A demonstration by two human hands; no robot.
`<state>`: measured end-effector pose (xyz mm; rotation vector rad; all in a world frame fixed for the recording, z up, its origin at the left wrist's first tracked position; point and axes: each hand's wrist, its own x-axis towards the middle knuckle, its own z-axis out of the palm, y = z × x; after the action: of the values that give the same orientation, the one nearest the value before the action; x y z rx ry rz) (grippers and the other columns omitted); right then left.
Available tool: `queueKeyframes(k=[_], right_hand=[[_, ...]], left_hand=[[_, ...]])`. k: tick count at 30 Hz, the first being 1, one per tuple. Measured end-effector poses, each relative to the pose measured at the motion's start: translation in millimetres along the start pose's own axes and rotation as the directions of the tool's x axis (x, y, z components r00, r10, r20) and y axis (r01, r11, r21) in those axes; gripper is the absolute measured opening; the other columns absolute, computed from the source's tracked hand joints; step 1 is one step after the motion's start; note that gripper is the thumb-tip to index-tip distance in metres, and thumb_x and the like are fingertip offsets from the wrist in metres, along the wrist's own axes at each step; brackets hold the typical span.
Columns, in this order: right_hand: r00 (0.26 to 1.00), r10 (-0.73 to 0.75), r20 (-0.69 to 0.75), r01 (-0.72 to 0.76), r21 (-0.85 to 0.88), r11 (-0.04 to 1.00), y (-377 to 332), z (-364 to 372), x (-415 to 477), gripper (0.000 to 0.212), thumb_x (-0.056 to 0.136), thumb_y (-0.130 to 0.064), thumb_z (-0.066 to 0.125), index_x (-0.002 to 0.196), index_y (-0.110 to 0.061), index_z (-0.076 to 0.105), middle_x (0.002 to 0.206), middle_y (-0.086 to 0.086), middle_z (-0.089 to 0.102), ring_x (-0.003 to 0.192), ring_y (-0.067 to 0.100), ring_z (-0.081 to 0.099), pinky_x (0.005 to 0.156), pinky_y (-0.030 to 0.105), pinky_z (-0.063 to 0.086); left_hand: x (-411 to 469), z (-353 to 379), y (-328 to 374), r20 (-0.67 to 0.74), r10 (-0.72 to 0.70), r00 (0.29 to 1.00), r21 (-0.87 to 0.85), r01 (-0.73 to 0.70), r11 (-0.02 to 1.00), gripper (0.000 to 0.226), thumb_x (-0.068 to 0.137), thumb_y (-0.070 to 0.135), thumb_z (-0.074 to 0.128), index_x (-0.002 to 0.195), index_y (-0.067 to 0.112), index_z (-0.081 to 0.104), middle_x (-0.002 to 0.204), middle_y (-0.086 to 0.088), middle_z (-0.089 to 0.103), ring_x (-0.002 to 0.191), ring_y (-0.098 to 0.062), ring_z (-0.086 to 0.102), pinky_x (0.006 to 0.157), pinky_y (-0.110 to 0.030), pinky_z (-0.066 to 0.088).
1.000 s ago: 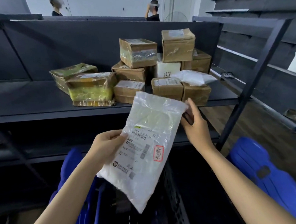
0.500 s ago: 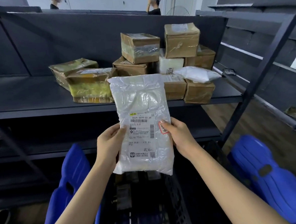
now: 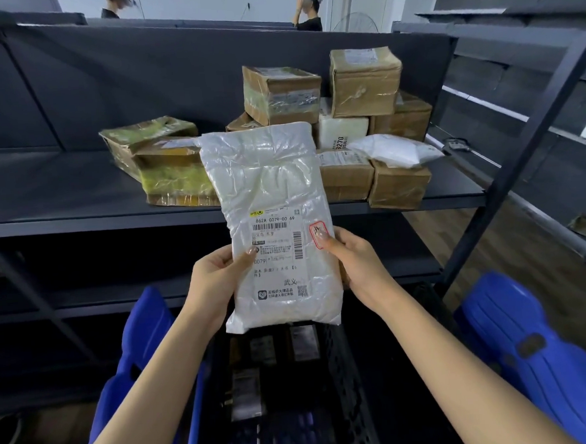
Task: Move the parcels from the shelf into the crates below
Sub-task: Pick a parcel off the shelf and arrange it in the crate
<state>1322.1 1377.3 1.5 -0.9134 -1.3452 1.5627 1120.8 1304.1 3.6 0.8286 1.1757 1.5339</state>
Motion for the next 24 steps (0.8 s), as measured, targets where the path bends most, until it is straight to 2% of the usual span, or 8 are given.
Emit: queueKeyframes(k=[2, 4, 10, 16, 21, 23, 24], right_hand=[[0.999, 0.039, 0.015, -0.039, 0.022, 0.999, 9.0, -2.5, -3.3, 0.016, 0.084, -0.03, 0.07, 0.098, -0.022, 0.074, 0.105, 0.003, 0.074, 0.099, 0.02, 0.07, 0.08, 0.03, 0.058], [0.999, 0.054, -0.001, -0.054, 0.046, 0.997, 18.6, -3.8, -6.3, 0.01, 0.088, -0.02, 0.068, 0.095, -0.021, 0.074, 0.104, 0.005, 0.075, 0.098, 0.022, 0.071, 0.077, 0.028, 0.057], [0.999, 0.041, -0.033, -0.04, 0.013, 0.999, 34.4, -8.3, -9.0, 0.011, 0.09, -0.018, 0.066, 0.096, -0.02, 0.074, 0.102, 0.006, 0.075, 0.095, 0.022, 0.072, 0.073, 0.028, 0.058], [0.995, 0.099, -0.02, -0.101, -0.213, 0.972, 35.2, -16.5, 5.6, 0.011, 0.09, -0.022, 0.066, 0.1, -0.025, 0.07, 0.096, -0.004, 0.076, 0.087, 0.015, 0.073, 0.071, 0.028, 0.059], [0.986, 0.163, 0.029, -0.132, -0.461, 0.878, 41.2, -25.1, 24.0, 0.01, 0.09, -0.021, 0.066, 0.096, -0.028, 0.072, 0.092, -0.007, 0.075, 0.083, 0.009, 0.072, 0.079, 0.028, 0.058], [0.977, 0.207, 0.059, -0.15, -0.503, 0.851, 48.5, -33.8, 27.2, 0.011, 0.09, -0.022, 0.066, 0.098, -0.028, 0.072, 0.092, -0.007, 0.075, 0.083, 0.008, 0.072, 0.08, 0.028, 0.058], [0.97, 0.23, 0.076, -0.159, -0.514, 0.843, 52.7, -39.3, 28.3, 0.011, 0.09, -0.023, 0.066, 0.099, -0.027, 0.072, 0.092, -0.006, 0.076, 0.083, 0.009, 0.072, 0.08, 0.029, 0.058]], left_hand=[[1.2, -0.4, 2.1, -0.021, 0.014, 1.0, -0.017, -0.015, 1.0, 0.014, 0.09, 0.011, 0.063, 0.098, 0.005, 0.071, 0.093, -0.01, 0.076, 0.081, -0.024, 0.074, 0.059, -0.028, 0.058], [2.2, -1.7, 3.1, -0.028, 0.016, 0.999, -0.026, -0.017, 1.0, 0.014, 0.09, 0.011, 0.063, 0.099, 0.005, 0.071, 0.092, -0.01, 0.076, 0.08, -0.024, 0.074, 0.058, -0.027, 0.058], [2.4, -8.1, -13.2, 0.0, -0.043, 0.999, 0.004, 0.043, 0.999, 0.02, 0.089, 0.014, 0.063, 0.103, 0.002, 0.07, 0.1, -0.013, 0.074, 0.09, -0.027, 0.072, 0.067, -0.027, 0.058], [-8.2, -5.8, -52.3, -0.125, -0.083, 0.989, -0.111, 0.069, 0.991, 0.019, 0.089, 0.013, 0.063, 0.105, 0.004, 0.07, 0.101, -0.01, 0.074, 0.093, -0.024, 0.072, 0.07, -0.026, 0.059], [-23.6, -2.3, -96.8, -0.198, -0.2, 0.96, -0.294, 0.137, 0.946, 0.014, 0.091, 0.009, 0.061, 0.096, 0.008, 0.074, 0.1, -0.009, 0.075, 0.093, -0.021, 0.072, 0.066, -0.023, 0.057], [-21.8, -11.8, -104.5, -0.219, -0.231, 0.948, -0.344, 0.146, 0.928, 0.016, 0.091, 0.016, 0.06, 0.094, 0.011, 0.075, 0.102, -0.008, 0.074, 0.095, -0.021, 0.071, 0.07, -0.025, 0.058], [-18.5, -19.9, -104.8, -0.242, -0.23, 0.943, -0.383, 0.125, 0.915, 0.019, 0.09, 0.022, 0.06, 0.1, 0.011, 0.073, 0.104, -0.007, 0.074, 0.099, -0.02, 0.07, 0.075, -0.026, 0.057]])
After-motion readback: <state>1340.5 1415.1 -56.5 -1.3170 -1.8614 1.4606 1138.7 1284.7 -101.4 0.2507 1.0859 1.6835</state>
